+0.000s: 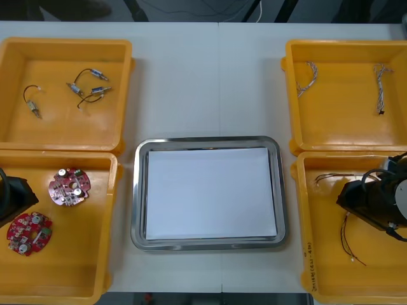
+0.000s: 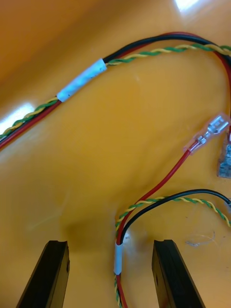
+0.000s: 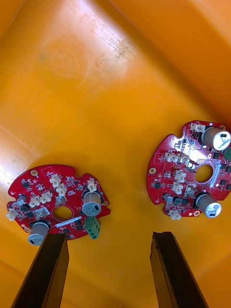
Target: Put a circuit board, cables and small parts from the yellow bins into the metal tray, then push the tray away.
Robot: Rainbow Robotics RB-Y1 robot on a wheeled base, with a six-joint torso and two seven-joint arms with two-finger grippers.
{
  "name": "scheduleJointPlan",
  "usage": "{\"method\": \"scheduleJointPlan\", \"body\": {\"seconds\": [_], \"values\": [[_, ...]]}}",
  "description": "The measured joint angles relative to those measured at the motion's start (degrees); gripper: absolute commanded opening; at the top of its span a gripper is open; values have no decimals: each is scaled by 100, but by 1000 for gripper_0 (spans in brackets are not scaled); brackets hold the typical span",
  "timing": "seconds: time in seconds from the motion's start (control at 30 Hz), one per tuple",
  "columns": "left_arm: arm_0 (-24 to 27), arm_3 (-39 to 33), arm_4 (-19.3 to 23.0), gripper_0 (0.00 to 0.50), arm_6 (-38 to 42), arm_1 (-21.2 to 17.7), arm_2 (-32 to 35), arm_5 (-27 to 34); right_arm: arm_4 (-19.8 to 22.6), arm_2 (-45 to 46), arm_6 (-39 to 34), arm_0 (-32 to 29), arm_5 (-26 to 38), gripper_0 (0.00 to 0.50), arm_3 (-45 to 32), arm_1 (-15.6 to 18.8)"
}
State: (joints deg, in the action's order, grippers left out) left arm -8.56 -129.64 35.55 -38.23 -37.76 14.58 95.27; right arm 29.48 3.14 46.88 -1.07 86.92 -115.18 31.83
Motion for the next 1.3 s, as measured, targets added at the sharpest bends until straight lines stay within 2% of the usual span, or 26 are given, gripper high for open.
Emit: {"method": "scheduleJointPlan", "body": {"seconds": [0.37,0.67,0.7,0.73,0.77,0.87,1.07,1.13,1.3], "values": [[0,60,-528,500,1,220,-463,-12,-5,-114,1,-62,-252,500,158,0],[0,402,-820,500,3,447,-703,-348,-6,-114,1,-63,-369,496,178,0],[0,432,-841,500,3,467,-722,-382,-6,-114,1,-63,-371,384,178,0],[0,457,-861,500,3,487,-737,-417,-7,-114,1,-63,-371,343,178,0],[0,478,-878,500,4,506,-748,-461,-11,-114,1,-63,-371,332,178,0],[-1,532,-894,500,4,563,-753,-602,-33,-114,1,-63,-371,218,179,0],[-43,554,-920,500,5,596,-775,-744,-33,-114,39,-63,-374,40,178,0],[-78,554,-945,500,5,596,-777,-762,-33,-114,197,-63,-376,0,178,0],[-177,555,-1040,500,5,597,-777,-777,-32,-114,339,-63,-382,0,178,0]]}}
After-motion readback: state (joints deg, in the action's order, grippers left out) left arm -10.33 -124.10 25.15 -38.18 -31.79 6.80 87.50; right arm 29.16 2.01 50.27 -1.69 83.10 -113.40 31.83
